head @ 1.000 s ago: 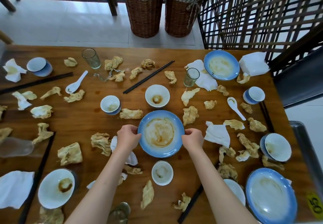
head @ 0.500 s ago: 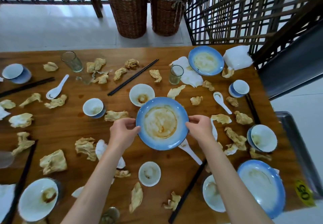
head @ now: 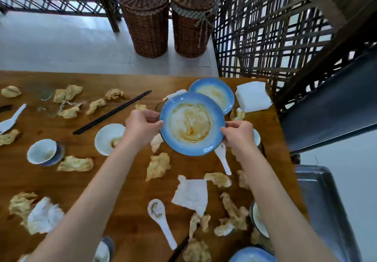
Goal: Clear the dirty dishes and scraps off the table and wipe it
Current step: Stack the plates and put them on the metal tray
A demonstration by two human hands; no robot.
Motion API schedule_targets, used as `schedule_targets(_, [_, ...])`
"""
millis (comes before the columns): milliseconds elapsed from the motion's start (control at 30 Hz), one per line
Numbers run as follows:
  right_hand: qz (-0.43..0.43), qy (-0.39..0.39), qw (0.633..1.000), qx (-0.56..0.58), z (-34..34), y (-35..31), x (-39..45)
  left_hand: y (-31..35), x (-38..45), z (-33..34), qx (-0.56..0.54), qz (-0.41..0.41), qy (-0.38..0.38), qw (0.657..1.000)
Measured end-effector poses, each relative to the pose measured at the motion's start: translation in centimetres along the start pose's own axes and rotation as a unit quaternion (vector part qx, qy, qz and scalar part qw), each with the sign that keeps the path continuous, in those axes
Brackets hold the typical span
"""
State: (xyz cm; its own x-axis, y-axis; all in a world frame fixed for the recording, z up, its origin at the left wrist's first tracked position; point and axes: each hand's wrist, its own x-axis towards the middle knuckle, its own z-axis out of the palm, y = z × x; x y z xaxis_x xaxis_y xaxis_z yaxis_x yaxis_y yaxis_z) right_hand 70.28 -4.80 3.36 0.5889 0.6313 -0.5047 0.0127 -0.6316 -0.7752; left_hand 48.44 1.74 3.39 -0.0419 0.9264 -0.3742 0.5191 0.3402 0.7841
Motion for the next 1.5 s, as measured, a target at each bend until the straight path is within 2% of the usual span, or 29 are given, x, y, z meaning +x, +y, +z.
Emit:
schedule_targets(133, [0.009,0.033,0.999,0.032,-0.3,-1.6,4.1,3.6,4.6,2.0,0.032,0.038,-0.01,0.999])
schedule_targets(367, [0.089,0.098,0.986,0.101,1.6,-2.2,8.8,7.4,13.0,5.6,0.078,0.015,-0.071,0.994])
schedule_targets(500, [0.1,0.141,0.979,0.11,2.6,-1.3,10.2,7.7,15.4,7.9,0.079,-0.004,-0.123,0.989])
schedule_targets(800, [0.106,0.214,0.966,0.104,4.0,0.1,11.3,7.3,18.5,11.2,0.05,-0.013,-0.131,0.99])
schedule_targets(1200, [0.122,0.219,0.961,0.118,4.5,0.2,11.4,6.4,19.0,12.8,0.019,0.028,-0.07,0.997])
schedule_targets(1400, [0.115,0.206,0.962,0.134,4.4,0.4,11.1,6.7,19.0,12.7,0.001,0.003,-0.104,0.995])
schedule_targets(1500, [0.131,0.177,0.963,0.154,4.3,0.5,11.4,6.8,18.7,12.8,-0.02,-0.039,-0.137,0.99])
